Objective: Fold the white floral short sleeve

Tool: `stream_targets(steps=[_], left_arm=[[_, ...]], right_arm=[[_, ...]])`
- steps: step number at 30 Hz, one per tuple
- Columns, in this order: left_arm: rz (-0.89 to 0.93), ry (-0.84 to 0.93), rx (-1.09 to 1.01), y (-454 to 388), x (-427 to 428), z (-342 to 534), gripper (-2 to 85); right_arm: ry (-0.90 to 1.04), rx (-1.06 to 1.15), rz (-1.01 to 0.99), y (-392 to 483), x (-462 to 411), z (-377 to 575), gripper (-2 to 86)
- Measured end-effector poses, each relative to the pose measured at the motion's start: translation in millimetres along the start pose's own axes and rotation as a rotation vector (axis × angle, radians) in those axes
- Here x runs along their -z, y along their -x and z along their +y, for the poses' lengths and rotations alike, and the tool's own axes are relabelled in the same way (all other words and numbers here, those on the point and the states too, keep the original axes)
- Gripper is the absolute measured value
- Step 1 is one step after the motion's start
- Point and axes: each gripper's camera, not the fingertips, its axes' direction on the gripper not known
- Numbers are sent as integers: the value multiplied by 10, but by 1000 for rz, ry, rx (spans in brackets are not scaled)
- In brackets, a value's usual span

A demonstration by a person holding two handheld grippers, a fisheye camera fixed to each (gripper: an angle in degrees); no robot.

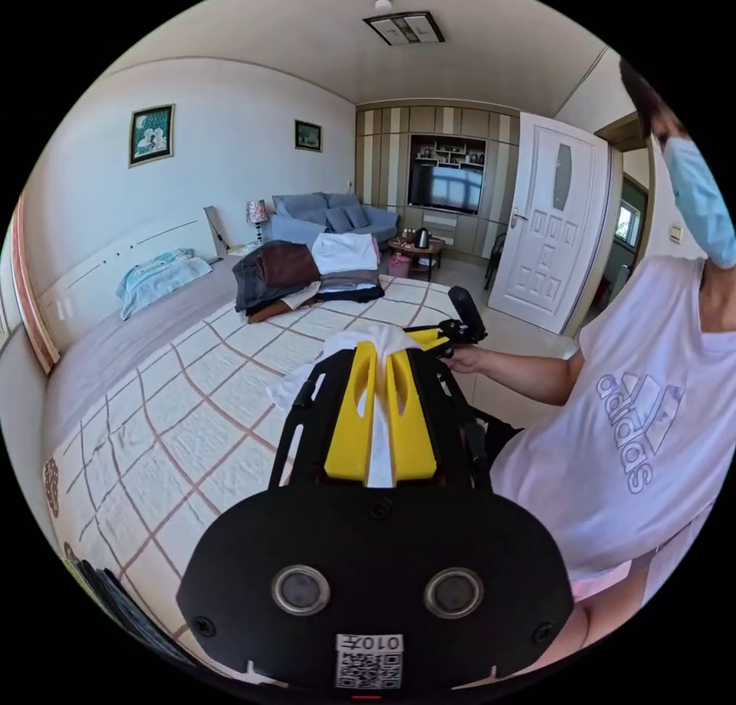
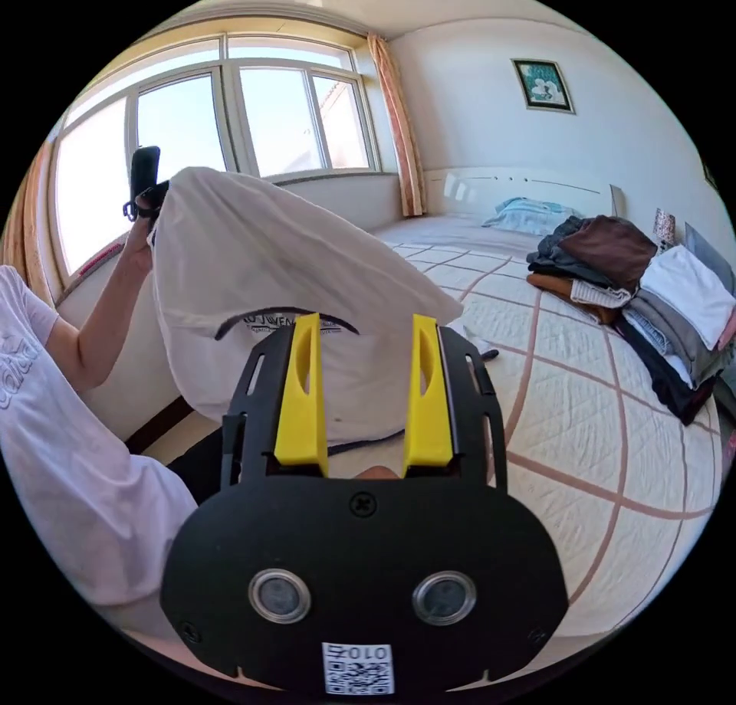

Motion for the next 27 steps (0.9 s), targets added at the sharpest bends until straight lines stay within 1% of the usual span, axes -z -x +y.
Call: stream_targets(steps=[1, 3, 5, 7, 10, 13, 15, 18, 20, 21, 22, 23, 25, 27], left_arm=[[-6, -3, -18, 34, 95, -123, -3], [-6, -37, -122, 133, 444, -614, -3], [52, -82, -144, 253, 673, -966, -3], [82, -130, -165, 323, 897, -1304, -3], [147, -196, -272, 258, 1260, -1810, -3], [240, -184, -345, 151, 1472, -2259, -3], [256, -149, -389, 25, 1544, -2491, -3], [231, -115, -434, -139, 1582, -2577, -3], [257, -117, -461, -194, 1612, -2540, -3], [272, -128, -464, -197, 1650, -2491, -3], [274, -133, -462, -189, 1673, -2463, -3], [268, -136, -455, -155, 1726, -2401, -3], [235, -138, -426, -51, 1831, -2290, -3], [191, -156, -346, 192, 1997, -2095, -3]], right_arm=[[14, 25, 39, 14, 24, -143, 158], [-1, 44, 75, 40, 114, -339, 158], [-70, 63, 26, 92, 279, -489, 158], [-186, 86, 14, 203, 536, -598, 154], [-299, 90, 11, 285, 868, -710, 148], [-333, 134, 31, 359, 1105, -872, 151], [-336, 185, -20, 396, 1171, -953, 152], [-354, 252, -152, 513, 1222, -982, 149], [-363, 255, -149, 564, 1200, -942, 137], [-349, 250, -167, 547, 1167, -906, 123], [-326, 259, -201, 507, 1142, -860, 80], [-312, 275, -206, 493, 1134, -830, 59], [-250, 267, -138, 374, 1140, -735, 33], [-198, 229, -80, 202, 1204, -703, 31]])
